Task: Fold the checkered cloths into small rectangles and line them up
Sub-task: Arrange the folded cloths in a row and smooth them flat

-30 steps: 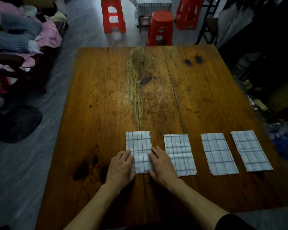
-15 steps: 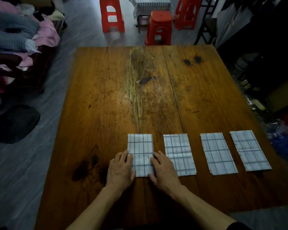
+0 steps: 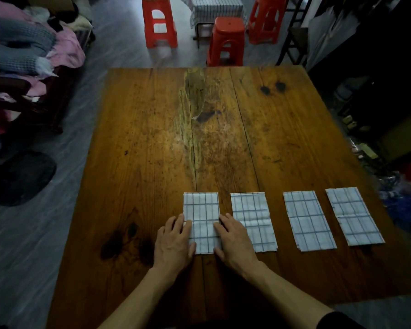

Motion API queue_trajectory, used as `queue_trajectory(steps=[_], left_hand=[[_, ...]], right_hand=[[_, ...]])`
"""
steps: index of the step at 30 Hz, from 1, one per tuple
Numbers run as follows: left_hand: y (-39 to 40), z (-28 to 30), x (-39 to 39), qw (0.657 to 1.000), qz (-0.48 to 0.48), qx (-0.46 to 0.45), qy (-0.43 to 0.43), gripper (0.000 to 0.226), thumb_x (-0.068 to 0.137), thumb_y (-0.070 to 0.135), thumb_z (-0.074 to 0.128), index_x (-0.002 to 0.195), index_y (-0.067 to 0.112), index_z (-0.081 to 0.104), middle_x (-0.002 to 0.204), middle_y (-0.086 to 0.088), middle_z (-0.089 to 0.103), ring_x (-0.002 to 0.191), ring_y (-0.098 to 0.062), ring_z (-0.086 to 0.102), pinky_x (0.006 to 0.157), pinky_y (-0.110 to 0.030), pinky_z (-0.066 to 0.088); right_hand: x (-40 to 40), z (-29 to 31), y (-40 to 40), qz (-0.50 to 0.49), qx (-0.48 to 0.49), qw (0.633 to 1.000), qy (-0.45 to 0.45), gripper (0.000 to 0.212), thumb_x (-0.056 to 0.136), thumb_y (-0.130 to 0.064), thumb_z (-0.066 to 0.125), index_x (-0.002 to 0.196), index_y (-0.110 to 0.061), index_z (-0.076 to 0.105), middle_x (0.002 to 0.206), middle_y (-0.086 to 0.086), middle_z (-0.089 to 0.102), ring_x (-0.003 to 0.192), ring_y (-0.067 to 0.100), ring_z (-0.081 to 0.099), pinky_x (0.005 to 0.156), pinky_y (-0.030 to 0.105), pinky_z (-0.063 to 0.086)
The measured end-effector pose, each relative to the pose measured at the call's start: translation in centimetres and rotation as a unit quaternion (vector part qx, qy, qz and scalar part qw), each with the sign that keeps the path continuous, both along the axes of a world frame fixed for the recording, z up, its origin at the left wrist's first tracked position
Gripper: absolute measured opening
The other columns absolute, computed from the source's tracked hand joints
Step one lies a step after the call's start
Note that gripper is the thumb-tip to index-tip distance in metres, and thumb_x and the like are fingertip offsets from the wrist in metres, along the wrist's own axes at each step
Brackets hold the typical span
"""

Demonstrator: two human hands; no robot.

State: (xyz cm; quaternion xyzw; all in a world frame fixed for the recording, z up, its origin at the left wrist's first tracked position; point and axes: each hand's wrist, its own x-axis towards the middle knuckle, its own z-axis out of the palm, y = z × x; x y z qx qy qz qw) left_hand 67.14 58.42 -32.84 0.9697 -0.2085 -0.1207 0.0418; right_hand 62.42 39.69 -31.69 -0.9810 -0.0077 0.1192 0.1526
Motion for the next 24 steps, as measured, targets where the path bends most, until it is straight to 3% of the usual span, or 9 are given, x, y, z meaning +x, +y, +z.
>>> queue_trajectory(steps=[5, 13, 19, 21, 24], left_hand=[[-1.6, 0.4, -0.2, 1.000, -0.026, -0.004, 0.014, 0.062, 0.084, 0.050, 0.060, 0.138, 0.024, 0.041, 0.152, -0.006, 0.037, 0.138, -0.029, 0.034, 0.104, -0.045, 0.040], [-2.2, 1.0, -0.5, 0.999, -0.034, 0.002, 0.022, 0.066, 0.082, 0.047, 0.065, 0.138, 0.024, 0.041, 0.154, -0.008, 0.034, 0.140, -0.030, 0.031, 0.106, -0.045, 0.037], [-1.9, 1.1, -0.4, 0.999, -0.043, 0.008, 0.012, 0.076, 0.067, 0.046, 0.078, 0.133, 0.019, 0.049, 0.147, -0.012, 0.044, 0.132, -0.033, 0.043, 0.098, -0.047, 0.045], [-1.8, 1.1, -0.4, 0.998, -0.066, 0.017, 0.003, 0.072, 0.075, 0.048, 0.072, 0.136, 0.020, 0.048, 0.146, -0.007, 0.046, 0.135, -0.030, 0.039, 0.102, -0.046, 0.041], [-1.8, 1.5, 0.0, 0.996, -0.085, 0.030, 0.022, 0.072, 0.087, 0.051, 0.057, 0.147, 0.021, 0.031, 0.157, -0.005, 0.028, 0.145, -0.028, 0.020, 0.113, -0.046, 0.026]], right_hand=[[-0.5, -0.1, -1.5, -0.006, -0.013, 1.000, 0.004, 0.066, 0.087, -0.041, 0.062, 0.144, -0.021, 0.034, 0.157, 0.005, 0.024, 0.147, 0.025, 0.014, 0.118, 0.041, 0.006], [-0.8, -0.3, -1.8, -0.014, -0.001, 1.000, 0.009, 0.067, 0.088, -0.038, 0.062, 0.146, -0.021, 0.032, 0.157, 0.003, 0.024, 0.148, 0.023, 0.013, 0.121, 0.042, 0.007], [-1.0, 0.1, -1.7, -0.016, -0.005, 1.000, 0.002, 0.066, 0.088, -0.037, 0.062, 0.145, -0.020, 0.034, 0.156, 0.003, 0.025, 0.147, 0.022, 0.014, 0.119, 0.040, 0.005], [-1.0, 0.1, -1.6, -0.016, -0.009, 1.000, 0.003, 0.066, 0.088, -0.037, 0.062, 0.145, -0.020, 0.034, 0.156, 0.003, 0.026, 0.147, 0.022, 0.014, 0.119, 0.040, 0.005], [-1.0, 0.1, -1.6, -0.012, -0.014, 1.000, 0.014, 0.066, 0.088, -0.036, 0.062, 0.146, -0.020, 0.033, 0.157, 0.003, 0.025, 0.147, 0.022, 0.013, 0.120, 0.041, 0.006]])
